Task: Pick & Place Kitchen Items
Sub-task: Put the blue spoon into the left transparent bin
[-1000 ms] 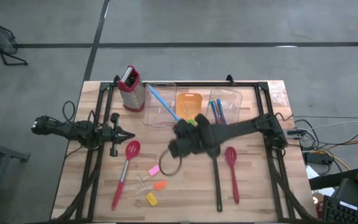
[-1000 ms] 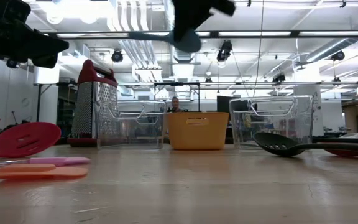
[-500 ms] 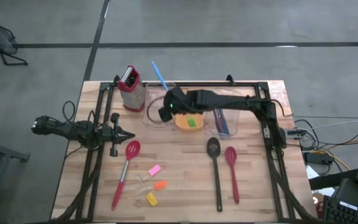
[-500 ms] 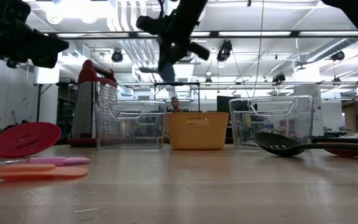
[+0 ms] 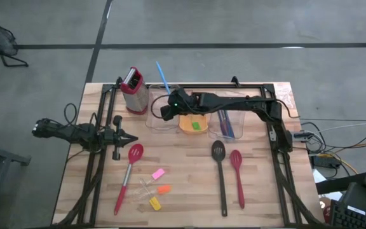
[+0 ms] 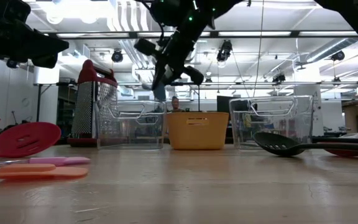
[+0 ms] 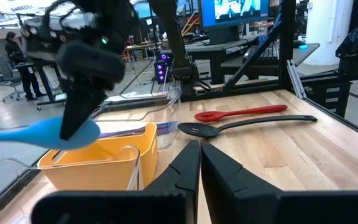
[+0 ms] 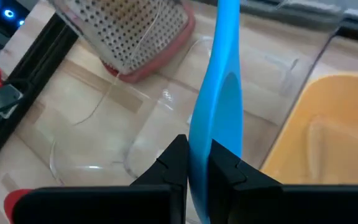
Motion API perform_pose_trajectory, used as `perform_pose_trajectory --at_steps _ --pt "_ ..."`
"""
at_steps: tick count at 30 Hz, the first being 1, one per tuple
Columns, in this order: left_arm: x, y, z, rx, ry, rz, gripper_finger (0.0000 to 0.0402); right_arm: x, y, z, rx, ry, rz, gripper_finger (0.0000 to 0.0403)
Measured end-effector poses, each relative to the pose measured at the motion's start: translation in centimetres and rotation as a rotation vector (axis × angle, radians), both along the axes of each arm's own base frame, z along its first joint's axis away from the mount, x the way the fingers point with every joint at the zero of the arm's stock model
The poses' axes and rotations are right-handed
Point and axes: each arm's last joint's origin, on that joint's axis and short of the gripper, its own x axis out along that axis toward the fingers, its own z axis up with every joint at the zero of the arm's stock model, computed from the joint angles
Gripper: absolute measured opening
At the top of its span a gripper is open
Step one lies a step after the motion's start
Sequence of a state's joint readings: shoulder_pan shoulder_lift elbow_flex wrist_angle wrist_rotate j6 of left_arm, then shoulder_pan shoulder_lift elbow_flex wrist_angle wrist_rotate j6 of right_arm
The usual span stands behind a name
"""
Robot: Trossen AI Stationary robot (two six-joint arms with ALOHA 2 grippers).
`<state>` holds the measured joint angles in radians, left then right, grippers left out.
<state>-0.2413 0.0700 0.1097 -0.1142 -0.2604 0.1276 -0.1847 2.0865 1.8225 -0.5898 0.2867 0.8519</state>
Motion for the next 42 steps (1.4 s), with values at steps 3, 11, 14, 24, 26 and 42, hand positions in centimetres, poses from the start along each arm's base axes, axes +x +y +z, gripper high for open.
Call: perform_pose_trajectory --at_steps 3,11,14,24,26,42 --pt "0.0 0.0 0.0 0.0 0.0 0.0 0.0018 0.2 0.0 -0.8 0.001 -0.027 0.0 0.0023" --pt "0.0 0.0 0.0 0.0 -0.001 0.0 0.002 0.3 0.0 -2.8 0.001 -0.08 0.001 0.0024" --pt "0.0 0.0 0.0 0.0 -0.001 0.0 0.0018 0.2 0.1 -3.6 0.017 -0.08 0.012 0.0024" --pt "0.0 0.0 0.0 0.0 0.0 0.0 0.0019 0.0 0.2 -5.0 0.015 -0.109 0.02 0.0024" --pt "0.0 0.0 0.0 -0.001 -0.001 0.0 0.0018 -0.1 0.3 -5.1 0.017 -0.098 0.025 0.0024" --pt "0.0 0.0 0.0 0.0 -0.001 0.0 0.0019 -0.1 0.7 -5.4 0.032 -0.086 0.042 0.0036"
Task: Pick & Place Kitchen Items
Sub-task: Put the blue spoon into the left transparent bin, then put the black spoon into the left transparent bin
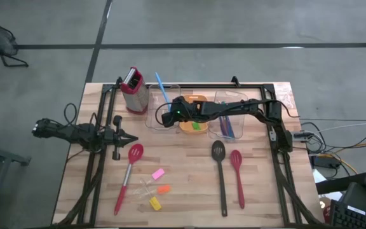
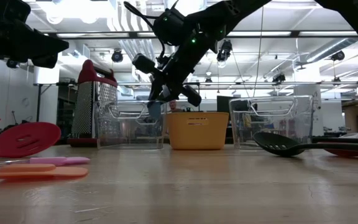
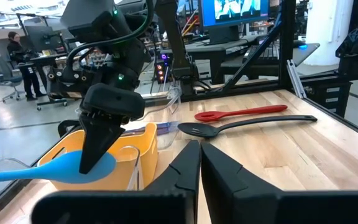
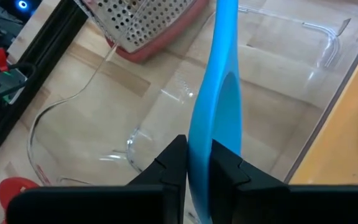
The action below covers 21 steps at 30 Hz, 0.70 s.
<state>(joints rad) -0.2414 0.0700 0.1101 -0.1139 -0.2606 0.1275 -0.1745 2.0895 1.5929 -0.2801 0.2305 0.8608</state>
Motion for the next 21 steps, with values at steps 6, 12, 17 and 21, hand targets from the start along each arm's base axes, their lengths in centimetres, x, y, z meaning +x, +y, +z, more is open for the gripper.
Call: perform_pose_trajectory --at_steps 6,12,17,21 --pt "0.0 0.0 0.0 0.0 0.0 0.0 0.002 0.0 0.0 0.0 0.005 -0.002 0.004 0.006" --pt "0.0 0.0 0.0 0.0 0.0 0.0 0.0019 0.0 0.1 0.0 0.024 -0.007 0.023 0.0076" --pt "0.0 0.0 0.0 0.0 0.0 0.0 0.0021 0.1 0.5 0.0 0.005 0.006 0.074 0.0088" --pt "0.0 0.0 0.0 0.0 0.0 0.0 0.0018 0.2 1.2 0.1 -0.007 0.016 0.145 0.0098"
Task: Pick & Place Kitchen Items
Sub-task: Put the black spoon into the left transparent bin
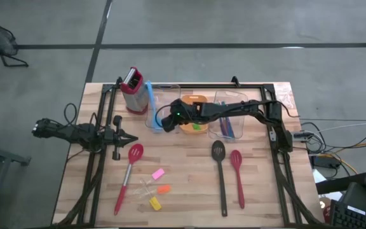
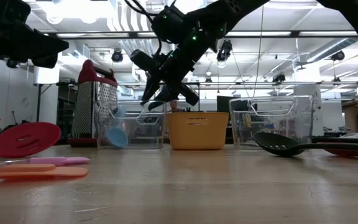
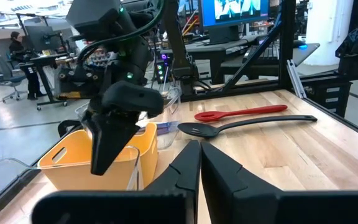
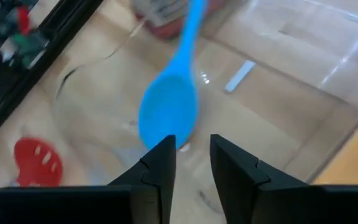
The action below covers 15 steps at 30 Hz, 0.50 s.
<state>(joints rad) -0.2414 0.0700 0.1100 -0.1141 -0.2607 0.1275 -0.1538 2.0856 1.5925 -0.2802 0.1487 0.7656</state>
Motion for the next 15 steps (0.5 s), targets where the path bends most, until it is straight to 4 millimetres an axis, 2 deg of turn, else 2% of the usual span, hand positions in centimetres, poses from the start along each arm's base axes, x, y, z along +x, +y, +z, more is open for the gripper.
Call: perform_pose_trajectory --at_steps 3,8,15 --pt "0.0 0.0 0.0 0.0 0.0 0.0 0.0019 0.0 1.4 0.7 -0.038 -0.001 0.09 0.0103" --pt "0.0 0.0 0.0 0.0 0.0 0.0 0.0021 0.0 5.3 2.2 -0.131 -0.009 0.252 0.0108" --pt "0.0 0.0 0.0 0.0 0.0 0.0 0.0019 -0.3 12.5 2.0 -0.285 0.014 0.301 0.01"
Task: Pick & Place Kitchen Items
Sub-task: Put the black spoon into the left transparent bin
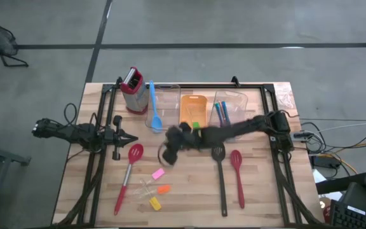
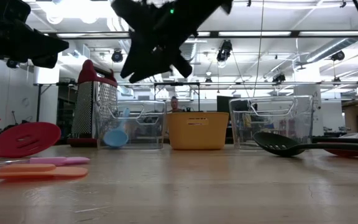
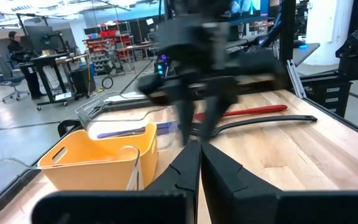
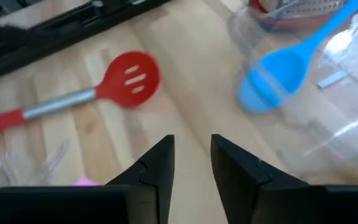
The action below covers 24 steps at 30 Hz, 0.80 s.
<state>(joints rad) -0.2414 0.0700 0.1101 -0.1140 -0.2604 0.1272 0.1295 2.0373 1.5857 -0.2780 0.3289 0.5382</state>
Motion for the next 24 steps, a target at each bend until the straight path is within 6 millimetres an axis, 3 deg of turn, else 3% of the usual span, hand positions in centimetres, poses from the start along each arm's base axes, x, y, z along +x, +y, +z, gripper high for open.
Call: perform_pose_trajectory --at_steps 7,13,18,24 --pt "0.0 0.0 0.0 0.0 0.0 0.0 0.002 -1.5 6.6 -0.5 -0.113 -0.002 0.036 0.0072" --pt "0.0 0.0 0.0 0.0 0.0 0.0 0.0019 -3.1 11.0 -0.9 -0.115 -0.007 0.11 0.0054" --pt "0.0 0.0 0.0 0.0 0.0 0.0 0.0021 -4.4 13.5 -1.2 -0.153 -0.013 0.128 0.0044" --pt "0.0 0.0 0.0 0.0 0.0 0.0 0.0019 -5.1 14.9 -1.3 -0.151 -0.015 0.158 0.005"
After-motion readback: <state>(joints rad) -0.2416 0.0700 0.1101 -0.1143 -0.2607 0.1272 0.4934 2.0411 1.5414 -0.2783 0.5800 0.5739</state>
